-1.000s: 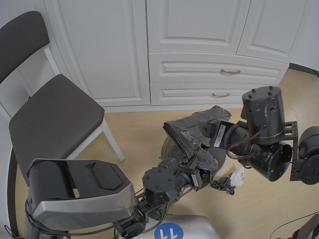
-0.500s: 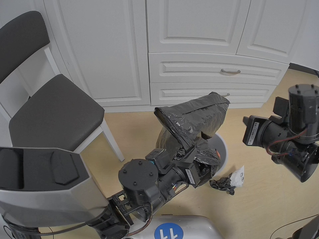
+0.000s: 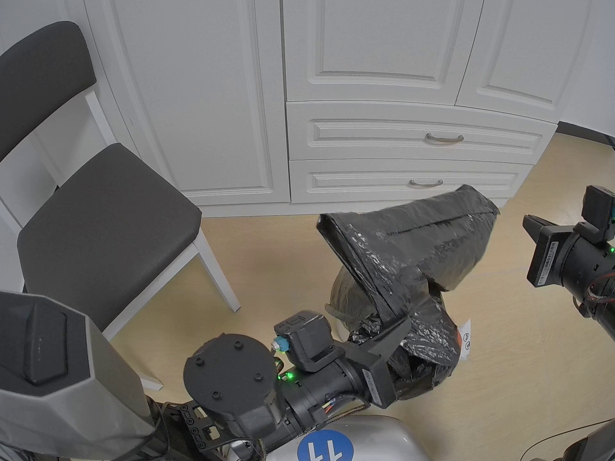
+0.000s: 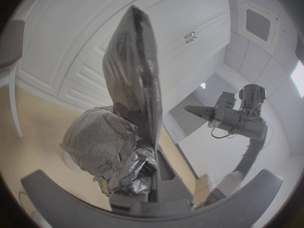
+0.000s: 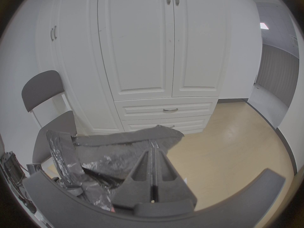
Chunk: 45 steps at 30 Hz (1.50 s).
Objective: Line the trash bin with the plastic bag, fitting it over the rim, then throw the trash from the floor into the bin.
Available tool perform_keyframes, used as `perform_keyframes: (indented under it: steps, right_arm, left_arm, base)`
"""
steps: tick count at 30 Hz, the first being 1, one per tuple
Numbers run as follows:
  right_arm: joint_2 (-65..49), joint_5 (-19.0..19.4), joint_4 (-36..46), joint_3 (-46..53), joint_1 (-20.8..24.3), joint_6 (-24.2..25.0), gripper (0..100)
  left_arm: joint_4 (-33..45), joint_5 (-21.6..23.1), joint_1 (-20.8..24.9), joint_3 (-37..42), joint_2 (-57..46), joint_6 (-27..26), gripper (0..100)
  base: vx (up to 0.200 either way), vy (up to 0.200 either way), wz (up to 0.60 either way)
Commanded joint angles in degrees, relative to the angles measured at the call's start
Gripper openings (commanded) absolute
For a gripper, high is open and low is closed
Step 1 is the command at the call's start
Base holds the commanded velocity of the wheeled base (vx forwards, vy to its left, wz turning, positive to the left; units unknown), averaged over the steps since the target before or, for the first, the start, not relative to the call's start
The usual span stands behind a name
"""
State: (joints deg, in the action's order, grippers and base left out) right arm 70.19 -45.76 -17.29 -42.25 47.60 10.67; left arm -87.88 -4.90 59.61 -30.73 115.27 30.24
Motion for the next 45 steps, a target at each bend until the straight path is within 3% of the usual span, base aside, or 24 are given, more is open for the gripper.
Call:
perform_keyframes:
  steps: [1, 7, 11, 17, 22, 27, 32, 38, 45]
  right_arm:
    - [-2.2, -0.1, -0.3, 1.2, -0.1, -1.0, 0]
    - [-1.8, 0.1, -0.2, 1.2, -1.4, -1.1, 0]
    - [-1.0, 0.6, 0.1, 1.7, -2.1, -1.1, 0]
    - [-0.1, 0.6, 0.0, 2.7, -2.2, -1.1, 0]
    - [0.3, 0.7, 0.3, 3.7, -3.0, -2.0, 0]
    - [1.4, 0.9, 0.3, 4.9, -5.0, -3.5, 0]
    - [4.8, 4.2, -0.2, 5.0, -8.7, -3.6, 0]
    - [8.4, 8.1, -0.9, 4.8, -12.3, -3.0, 0]
    - [11.5, 12.4, -5.7, 6.4, -15.4, -2.9, 0]
  left_arm:
    - [-0.1, 3.8, -0.6, 2.3, -0.4, 4.6, 0]
    - [-0.3, 4.0, -3.7, 0.7, 2.0, 10.0, 0]
    - [-0.4, 4.2, -8.7, -2.7, 7.4, 16.7, 0]
    - [-0.4, 4.5, -11.4, -4.1, 11.0, 17.3, 0]
    - [-0.1, 7.8, -11.4, -1.7, 10.0, 14.6, 0]
    - [-0.1, 8.2, -11.6, 0.6, 8.1, 11.0, 0]
    - [0.1, 11.7, -11.9, 4.5, 5.2, 7.1, 0]
    - [0.1, 12.3, -14.1, 6.1, 5.5, 0.4, 0]
    - [0.1, 13.2, -14.8, 6.3, 5.0, 0.0, 0]
  base:
    - [0.0, 0.0, 0.0]
    - [0.0, 0.0, 0.0]
    - [0.0, 0.0, 0.0]
    - [0.0, 0.0, 0.0]
    - [0.0, 0.0, 0.0]
    - [0.0, 0.0, 0.0]
    - [0.0, 0.0, 0.0]
    - [0.0, 0.0, 0.0]
    - [0.0, 0.0, 0.0]
